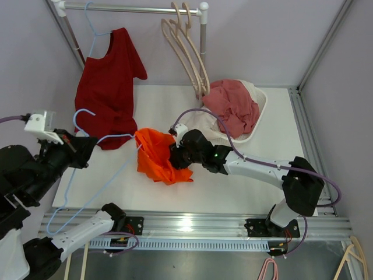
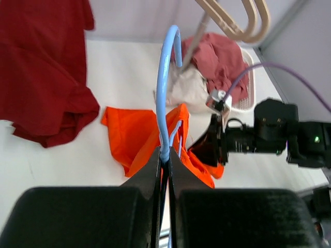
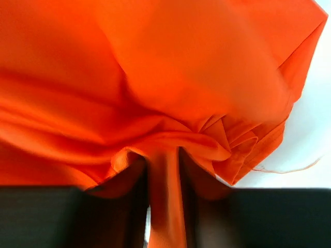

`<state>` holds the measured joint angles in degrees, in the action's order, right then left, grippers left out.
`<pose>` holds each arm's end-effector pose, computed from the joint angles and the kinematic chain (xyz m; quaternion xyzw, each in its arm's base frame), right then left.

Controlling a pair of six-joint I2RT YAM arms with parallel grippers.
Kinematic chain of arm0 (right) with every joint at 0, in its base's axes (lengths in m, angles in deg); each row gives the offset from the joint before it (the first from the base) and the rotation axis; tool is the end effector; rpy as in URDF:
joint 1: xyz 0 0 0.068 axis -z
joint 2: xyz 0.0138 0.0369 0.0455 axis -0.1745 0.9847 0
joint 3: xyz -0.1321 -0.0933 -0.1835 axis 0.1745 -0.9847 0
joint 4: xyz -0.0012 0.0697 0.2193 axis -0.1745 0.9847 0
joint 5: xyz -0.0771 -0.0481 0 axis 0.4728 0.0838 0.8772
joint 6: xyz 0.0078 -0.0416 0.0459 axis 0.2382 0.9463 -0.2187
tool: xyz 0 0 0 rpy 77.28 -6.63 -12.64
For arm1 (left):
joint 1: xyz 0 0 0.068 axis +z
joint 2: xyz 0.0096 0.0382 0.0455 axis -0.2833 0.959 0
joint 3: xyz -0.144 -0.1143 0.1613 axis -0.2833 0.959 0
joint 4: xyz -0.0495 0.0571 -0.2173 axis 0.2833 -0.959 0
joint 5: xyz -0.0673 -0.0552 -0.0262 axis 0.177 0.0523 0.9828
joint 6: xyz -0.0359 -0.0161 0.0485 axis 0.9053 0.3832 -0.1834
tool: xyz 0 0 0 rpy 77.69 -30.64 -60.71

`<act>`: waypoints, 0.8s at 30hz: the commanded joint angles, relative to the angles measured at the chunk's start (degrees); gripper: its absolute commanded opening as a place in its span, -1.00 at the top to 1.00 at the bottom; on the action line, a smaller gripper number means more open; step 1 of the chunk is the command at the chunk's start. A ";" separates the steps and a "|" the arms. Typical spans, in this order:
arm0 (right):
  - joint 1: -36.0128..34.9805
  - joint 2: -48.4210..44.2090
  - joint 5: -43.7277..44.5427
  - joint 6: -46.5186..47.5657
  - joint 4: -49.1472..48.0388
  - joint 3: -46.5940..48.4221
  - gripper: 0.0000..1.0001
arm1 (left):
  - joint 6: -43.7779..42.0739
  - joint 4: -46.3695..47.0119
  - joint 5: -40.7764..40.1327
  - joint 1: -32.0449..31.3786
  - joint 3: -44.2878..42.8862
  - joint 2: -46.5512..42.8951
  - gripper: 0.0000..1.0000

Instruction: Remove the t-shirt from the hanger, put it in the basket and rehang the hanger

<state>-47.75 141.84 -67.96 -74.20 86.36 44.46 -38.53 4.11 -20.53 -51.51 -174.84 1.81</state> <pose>0.1777 0.2901 0.2441 -0.3253 0.8132 0.3229 0.3587 0.0304 -0.0071 0.4641 0.0329 0.7823 -0.1932 0.5912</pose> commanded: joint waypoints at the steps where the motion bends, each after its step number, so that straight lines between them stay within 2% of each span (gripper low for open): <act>1: 1.37 3.01 0.31 -2.27 -1.85 0.46 0.33 | 0.38 6.99 -9.04 -0.37 -0.56 -3.39 0.99; 2: 1.81 3.89 0.14 -2.71 -1.67 1.16 0.08 | -0.06 6.55 -9.83 -0.37 -1.26 -3.05 0.99; 3: 2.16 5.55 -0.04 -3.67 -1.41 1.69 -0.73 | -0.50 5.68 -11.06 -0.29 -1.96 -2.35 0.99; 4: 2.34 6.35 -0.39 -3.77 -1.06 2.13 -0.98 | -1.11 4.02 -11.33 -0.28 -3.97 -0.52 0.99; 7: 2.61 8.11 -2.58 -3.33 -1.57 3.54 -0.99 | -1.73 3.12 -10.46 -0.29 -3.99 1.60 0.99; 12: 1.82 9.17 -4.35 -3.33 -4.57 4.41 -0.99 | -1.65 4.09 -11.77 -0.28 1.36 3.19 0.99; 20: -0.29 18.99 -4.17 -2.28 -4.39 13.55 -0.99 | -0.85 6.81 -11.95 -0.28 9.62 6.09 0.99; 24: -1.96 21.73 -5.48 -1.57 -8.58 15.58 -0.99 | -0.07 8.13 -11.69 -0.28 14.10 6.71 0.99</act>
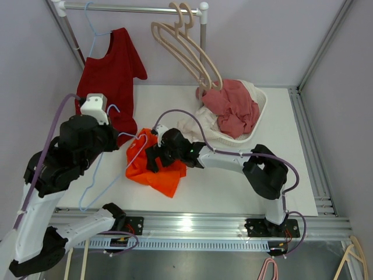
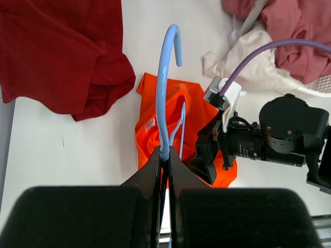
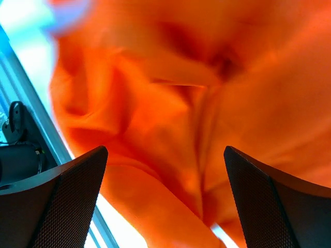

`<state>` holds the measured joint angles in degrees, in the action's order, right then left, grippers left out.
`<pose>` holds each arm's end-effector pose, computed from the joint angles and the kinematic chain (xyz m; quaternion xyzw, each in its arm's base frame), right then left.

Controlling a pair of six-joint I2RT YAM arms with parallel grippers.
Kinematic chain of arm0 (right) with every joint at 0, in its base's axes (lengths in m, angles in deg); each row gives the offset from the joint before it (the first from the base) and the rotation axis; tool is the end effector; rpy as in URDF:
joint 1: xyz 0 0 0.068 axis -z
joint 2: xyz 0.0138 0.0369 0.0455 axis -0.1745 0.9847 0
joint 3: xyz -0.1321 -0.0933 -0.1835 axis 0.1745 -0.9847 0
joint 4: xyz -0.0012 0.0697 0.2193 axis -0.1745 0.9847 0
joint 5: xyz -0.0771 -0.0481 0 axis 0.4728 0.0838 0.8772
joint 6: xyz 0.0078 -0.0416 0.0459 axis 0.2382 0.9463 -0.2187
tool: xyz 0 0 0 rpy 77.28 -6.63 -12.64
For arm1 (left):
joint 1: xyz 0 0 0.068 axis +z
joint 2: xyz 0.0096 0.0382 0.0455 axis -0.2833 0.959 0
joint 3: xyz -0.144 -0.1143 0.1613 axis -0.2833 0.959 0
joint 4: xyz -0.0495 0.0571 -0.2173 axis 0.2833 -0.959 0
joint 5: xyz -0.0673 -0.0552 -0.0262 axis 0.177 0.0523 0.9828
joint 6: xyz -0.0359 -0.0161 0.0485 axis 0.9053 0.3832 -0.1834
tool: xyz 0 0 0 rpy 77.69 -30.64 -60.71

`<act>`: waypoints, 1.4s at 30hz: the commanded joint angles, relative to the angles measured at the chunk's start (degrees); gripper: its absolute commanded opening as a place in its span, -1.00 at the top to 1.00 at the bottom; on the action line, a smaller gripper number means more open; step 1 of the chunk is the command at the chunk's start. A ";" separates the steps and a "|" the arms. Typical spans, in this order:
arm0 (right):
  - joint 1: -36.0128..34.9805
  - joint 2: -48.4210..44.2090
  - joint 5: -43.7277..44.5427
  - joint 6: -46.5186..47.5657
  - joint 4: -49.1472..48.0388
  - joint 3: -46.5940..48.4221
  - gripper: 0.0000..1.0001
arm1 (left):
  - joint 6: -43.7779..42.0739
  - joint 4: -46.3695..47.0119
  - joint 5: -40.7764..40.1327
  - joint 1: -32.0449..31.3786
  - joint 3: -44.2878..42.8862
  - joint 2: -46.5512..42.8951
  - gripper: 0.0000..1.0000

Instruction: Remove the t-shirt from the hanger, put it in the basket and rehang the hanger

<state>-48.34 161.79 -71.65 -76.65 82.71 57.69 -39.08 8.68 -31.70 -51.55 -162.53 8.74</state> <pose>0.2088 0.3532 0.1992 -0.3286 0.8240 0.3395 0.3127 0.0962 -0.0427 0.4248 0.0093 0.8445 -0.0581 0.5322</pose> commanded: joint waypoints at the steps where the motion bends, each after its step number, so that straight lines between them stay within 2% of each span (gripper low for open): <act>1: -1.55 2.22 -2.32 1.14 -5.57 2.70 -0.99 | 0.48 3.82 -0.26 -0.24 2.24 -0.22 0.99; 9: -2.43 5.46 -4.78 -0.71 -19.11 -0.46 -0.99 | 0.74 4.09 0.54 -0.15 1.99 -0.48 0.99; 11: -3.65 7.22 -3.04 0.52 -15.27 2.34 -0.99 | 0.75 3.13 -0.51 -0.24 1.11 -0.22 0.99; 13: -5.41 9.15 5.56 3.67 -7.89 6.74 -0.99 | 1.18 2.42 -4.20 -0.15 0.67 -0.39 0.99; 19: -7.61 13.82 16.74 5.45 5.31 14.83 -0.99 | 0.22 5.58 -13.34 0.46 -1.70 -1.80 0.99; 28: -7.71 22.52 30.45 6.33 18.75 25.64 -0.99 | -2.77 11.91 -10.28 4.59 -8.37 3.90 0.99; 31: -5.69 25.59 32.57 4.66 23.24 28.72 -0.99 | -2.94 11.65 -10.10 4.59 -10.75 5.76 0.99; 35: -2.88 26.92 28.54 3.69 23.95 28.55 -0.99 | -3.56 12.09 -10.54 4.77 -11.37 6.90 0.99; 36: -2.52 27.01 27.66 3.43 23.87 27.85 -0.93 | -3.56 12.09 -10.54 4.94 -11.55 7.07 0.99; 37: -2.26 26.92 26.00 3.08 23.78 27.50 -0.66 | -3.56 12.18 -10.63 5.12 -11.81 7.34 0.99; 38: -1.99 26.66 25.28 2.81 23.34 27.06 0.06 | -3.73 12.44 -10.54 5.29 -11.90 7.69 0.98; 40: -1.99 24.91 24.14 2.28 22.90 24.96 0.74 | -3.82 12.53 -10.19 5.91 -12.69 8.22 0.99; 41: -2.08 23.77 24.05 1.85 22.20 23.90 1.00 | -4.00 12.96 -10.01 6.09 -12.78 8.83 0.99; 42: -2.43 22.36 23.87 1.67 21.67 22.58 1.00 | -4.26 13.23 -9.84 6.61 -13.48 9.18 0.99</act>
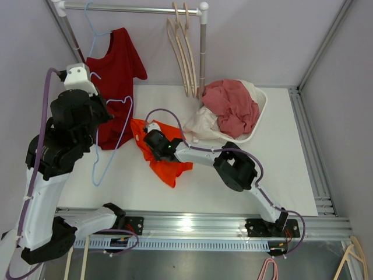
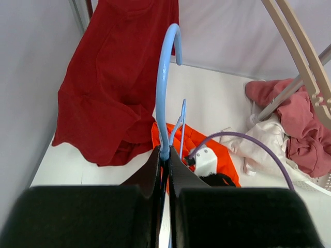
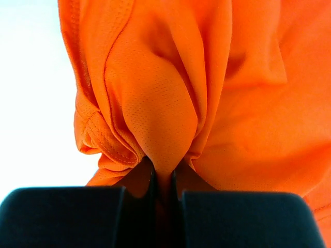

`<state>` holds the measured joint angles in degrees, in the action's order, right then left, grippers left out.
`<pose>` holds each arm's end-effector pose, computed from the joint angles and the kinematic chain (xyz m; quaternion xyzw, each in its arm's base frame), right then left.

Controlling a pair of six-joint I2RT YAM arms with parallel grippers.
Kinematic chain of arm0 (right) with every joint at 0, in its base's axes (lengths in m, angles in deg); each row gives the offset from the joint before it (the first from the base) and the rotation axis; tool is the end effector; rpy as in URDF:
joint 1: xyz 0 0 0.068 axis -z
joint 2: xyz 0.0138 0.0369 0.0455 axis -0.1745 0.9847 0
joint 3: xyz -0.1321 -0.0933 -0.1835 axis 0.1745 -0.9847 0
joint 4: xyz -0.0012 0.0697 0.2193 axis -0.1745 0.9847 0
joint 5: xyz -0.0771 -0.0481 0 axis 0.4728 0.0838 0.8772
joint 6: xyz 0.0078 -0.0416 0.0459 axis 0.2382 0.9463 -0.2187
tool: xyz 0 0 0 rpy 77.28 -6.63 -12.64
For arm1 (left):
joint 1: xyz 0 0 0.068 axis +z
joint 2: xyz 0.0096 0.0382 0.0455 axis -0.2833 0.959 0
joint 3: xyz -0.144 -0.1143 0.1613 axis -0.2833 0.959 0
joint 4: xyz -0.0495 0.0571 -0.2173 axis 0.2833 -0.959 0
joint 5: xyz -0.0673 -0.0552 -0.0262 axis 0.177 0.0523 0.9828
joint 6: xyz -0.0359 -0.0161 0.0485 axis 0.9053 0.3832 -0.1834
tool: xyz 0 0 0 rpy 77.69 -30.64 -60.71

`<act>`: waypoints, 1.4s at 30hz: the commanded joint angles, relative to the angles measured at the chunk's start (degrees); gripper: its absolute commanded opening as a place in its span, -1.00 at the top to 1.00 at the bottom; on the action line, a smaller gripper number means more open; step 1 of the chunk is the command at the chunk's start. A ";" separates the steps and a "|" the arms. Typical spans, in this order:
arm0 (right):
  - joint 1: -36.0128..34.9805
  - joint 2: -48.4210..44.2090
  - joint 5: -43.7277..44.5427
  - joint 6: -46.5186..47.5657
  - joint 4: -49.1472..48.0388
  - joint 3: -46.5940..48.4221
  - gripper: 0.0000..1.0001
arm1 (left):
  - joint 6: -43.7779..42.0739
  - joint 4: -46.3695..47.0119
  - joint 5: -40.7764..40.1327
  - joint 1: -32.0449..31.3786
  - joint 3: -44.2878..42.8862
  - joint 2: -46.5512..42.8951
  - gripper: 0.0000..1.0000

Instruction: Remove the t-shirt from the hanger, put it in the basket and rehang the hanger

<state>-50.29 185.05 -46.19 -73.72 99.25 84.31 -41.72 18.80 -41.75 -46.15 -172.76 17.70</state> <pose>0.2465 0.4054 0.1420 -0.2981 0.8779 0.1104 0.3580 0.1306 -0.0428 0.4704 -0.0878 0.7810 0.0049 0.6183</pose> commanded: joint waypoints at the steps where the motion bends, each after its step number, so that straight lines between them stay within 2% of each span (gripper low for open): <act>1: -0.75 -4.65 -1.68 -1.44 4.77 -7.18 1.00 | -1.79 3.46 0.57 1.48 -3.52 0.66 0.99; 4: -2.50 -12.31 -1.33 -1.88 3.19 -13.43 1.00 | -1.97 4.78 1.97 2.36 -4.13 2.07 0.99; 5: -2.85 -18.42 -0.72 -2.40 3.54 -17.20 1.00 | -1.97 5.22 2.32 2.71 -4.13 2.33 0.99; 8: -3.12 -28.65 0.69 -3.63 5.99 -23.01 1.00 | -1.62 6.45 2.68 3.15 -5.18 4.00 0.99; 9: -2.77 -35.55 2.61 -4.77 6.87 -23.91 1.00 | -1.36 6.19 2.77 3.32 -5.54 5.22 0.99; 12: 0.82 -47.78 8.31 -8.10 11.00 -25.67 1.00 | -0.13 5.31 2.86 3.85 -8.35 7.07 0.99; 16: 7.68 -57.22 15.34 -8.91 12.15 -25.06 1.00 | 2.16 5.48 5.04 4.91 -10.64 9.10 0.99; 17: 11.34 -57.59 15.98 -8.56 13.72 -23.93 1.00 | 2.86 6.53 6.01 5.26 -10.64 9.45 0.99; 21: 22.34 -56.02 13.01 -5.49 15.85 -15.14 1.00 | 3.92 9.00 8.74 5.87 -11.42 11.03 0.99; 23: 27.88 -54.71 4.97 -5.13 15.76 -9.26 1.00 | 3.57 9.35 8.83 5.87 -12.04 11.82 0.99; 25: 34.04 -52.95 0.62 -4.43 15.23 -5.04 1.00 | 3.30 9.61 8.48 5.87 -13.27 12.97 0.99; 29: 39.23 -41.54 -3.17 -2.15 20.66 13.29 1.00 | 2.08 10.58 7.43 5.87 -14.94 15.42 0.99; 30: 40.11 -37.42 -4.91 -1.62 21.03 15.09 1.00 | 1.90 10.93 7.34 5.87 -15.12 15.86 0.99; 34: 45.74 -31.51 -9.49 -3.54 18.49 13.45 1.00 | 1.02 18.04 8.39 5.96 -12.23 16.92 0.99; 37: 47.94 -26.15 -11.88 -5.30 15.77 7.74 1.00 | -0.65 23.30 9.88 5.96 -9.67 17.36 0.99; 42: 48.47 -15.52 -11.96 -6.62 16.46 1.67 1.00 | -4.78 27.10 11.11 5.96 -12.91 22.10 0.99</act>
<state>-1.48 164.33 -55.61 -78.85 114.29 88.61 -43.01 39.24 -32.68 -40.69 -183.03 37.50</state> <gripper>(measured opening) 0.123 0.025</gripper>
